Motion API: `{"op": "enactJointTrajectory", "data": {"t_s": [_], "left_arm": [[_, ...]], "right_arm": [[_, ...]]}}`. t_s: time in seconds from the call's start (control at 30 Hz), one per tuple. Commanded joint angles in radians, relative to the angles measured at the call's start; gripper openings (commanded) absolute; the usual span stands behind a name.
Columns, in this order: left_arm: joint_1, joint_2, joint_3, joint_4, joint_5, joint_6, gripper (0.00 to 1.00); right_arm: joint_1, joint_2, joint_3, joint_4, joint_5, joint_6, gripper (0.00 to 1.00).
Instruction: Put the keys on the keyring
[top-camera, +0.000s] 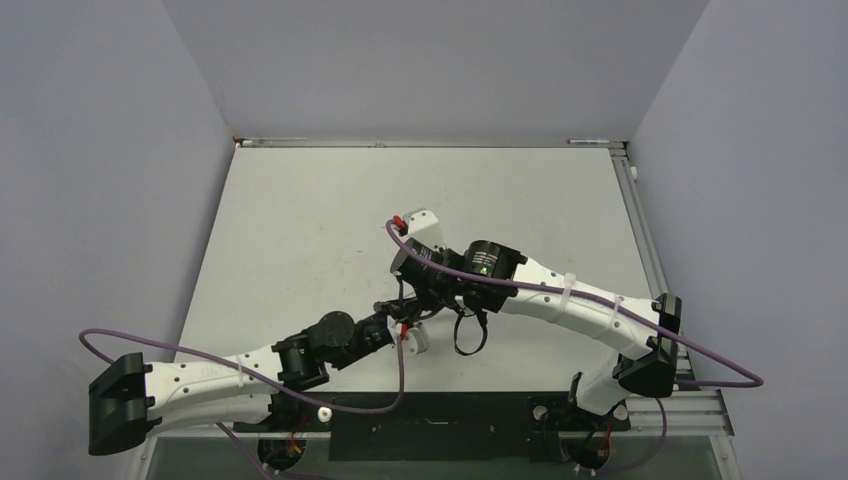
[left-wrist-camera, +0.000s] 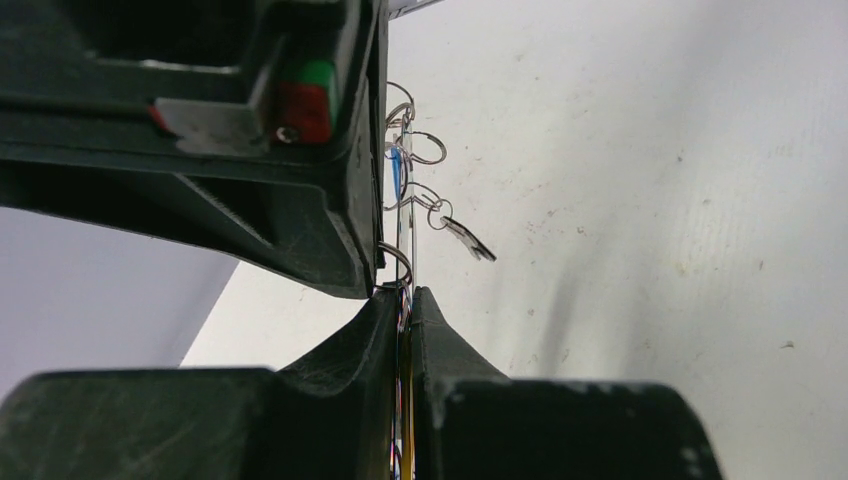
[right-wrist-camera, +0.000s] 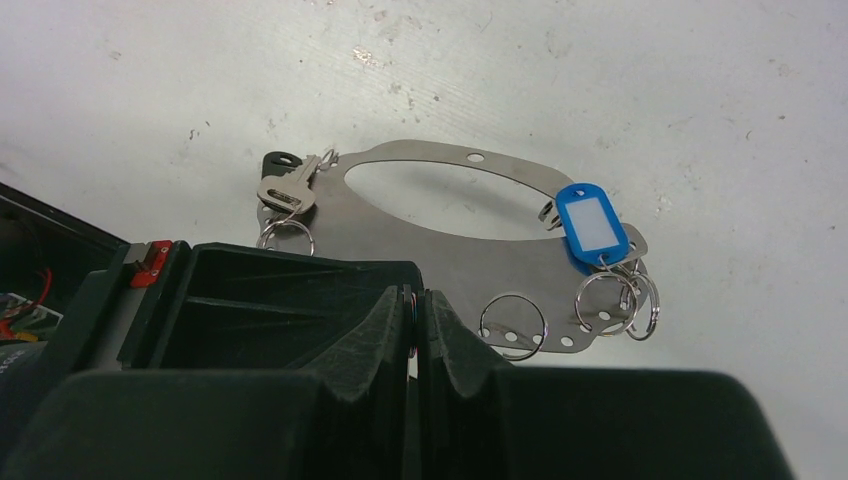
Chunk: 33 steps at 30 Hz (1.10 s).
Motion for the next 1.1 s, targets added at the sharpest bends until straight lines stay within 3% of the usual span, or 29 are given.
{"op": "enactJointTrajectory", "data": {"t_s": [0.0, 0.43, 0.5, 0.6, 0.67, 0.73, 1.07], "left_arm": [[-0.041, -0.006, 0.039, 0.122, -0.013, 0.095, 0.00], [-0.053, -0.015, 0.027, 0.144, 0.008, 0.035, 0.00], [-0.053, -0.011, 0.024, 0.144, 0.014, 0.032, 0.00], [-0.053, -0.009, 0.019, 0.146, 0.014, 0.022, 0.00], [-0.053, -0.013, 0.013, 0.152, 0.014, 0.011, 0.00], [-0.053, -0.017, 0.009, 0.160, 0.018, -0.003, 0.00], [-0.053, -0.026, 0.002, 0.162, 0.023, -0.045, 0.00]], "right_arm": [[-0.010, 0.019, 0.029, 0.004, -0.007, -0.004, 0.05], [-0.011, 0.013, 0.028, 0.024, 0.021, -0.010, 0.06], [-0.011, 0.007, 0.028, 0.026, 0.033, -0.009, 0.09], [-0.011, -0.009, 0.025, 0.039, 0.045, -0.004, 0.22], [-0.011, -0.022, 0.024, 0.050, 0.053, -0.005, 0.46], [-0.010, -0.034, 0.023, 0.062, 0.069, -0.006, 0.58], [-0.010, -0.131, 0.001, 0.179, 0.170, -0.023, 0.77]]}}
